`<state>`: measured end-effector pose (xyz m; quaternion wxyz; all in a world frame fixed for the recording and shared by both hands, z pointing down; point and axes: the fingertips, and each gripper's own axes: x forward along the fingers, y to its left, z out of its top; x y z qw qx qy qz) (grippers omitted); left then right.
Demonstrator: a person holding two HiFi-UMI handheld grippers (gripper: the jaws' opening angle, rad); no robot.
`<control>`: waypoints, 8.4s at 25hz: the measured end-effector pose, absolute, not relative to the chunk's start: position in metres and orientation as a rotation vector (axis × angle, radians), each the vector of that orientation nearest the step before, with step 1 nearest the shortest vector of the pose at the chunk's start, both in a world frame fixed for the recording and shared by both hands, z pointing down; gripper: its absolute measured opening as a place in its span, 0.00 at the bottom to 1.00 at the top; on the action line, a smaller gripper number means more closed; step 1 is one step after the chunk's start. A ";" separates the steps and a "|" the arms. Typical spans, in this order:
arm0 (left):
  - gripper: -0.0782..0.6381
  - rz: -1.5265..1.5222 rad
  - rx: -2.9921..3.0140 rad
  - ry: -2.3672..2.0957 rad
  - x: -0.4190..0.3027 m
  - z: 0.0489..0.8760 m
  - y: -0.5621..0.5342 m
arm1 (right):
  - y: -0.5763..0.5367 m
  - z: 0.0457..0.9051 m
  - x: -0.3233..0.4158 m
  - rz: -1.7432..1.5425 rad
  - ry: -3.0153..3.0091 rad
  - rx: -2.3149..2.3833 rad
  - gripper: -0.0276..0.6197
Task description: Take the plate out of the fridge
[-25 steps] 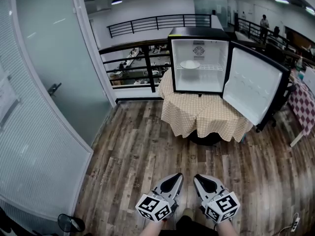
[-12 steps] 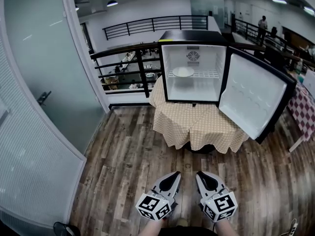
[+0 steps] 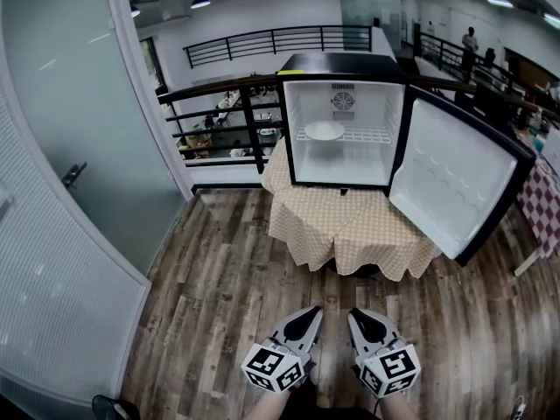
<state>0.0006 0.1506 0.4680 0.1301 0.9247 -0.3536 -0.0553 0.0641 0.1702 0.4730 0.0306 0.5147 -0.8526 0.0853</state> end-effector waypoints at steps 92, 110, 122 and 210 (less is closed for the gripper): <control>0.12 -0.158 2.709 -0.854 0.045 0.470 -0.326 | -0.315 0.482 0.070 0.443 -2.577 1.634 0.11; 0.12 -0.184 2.715 -0.841 0.056 0.465 -0.353 | -0.352 0.462 0.088 0.655 -2.666 1.732 0.12; 0.12 -0.172 2.708 -0.864 0.048 0.468 -0.359 | -0.376 0.425 0.100 1.177 -2.879 1.783 0.24; 0.13 -0.179 2.785 -0.871 0.051 0.442 -0.353 | -0.380 0.432 0.131 2.317 -2.782 1.760 0.19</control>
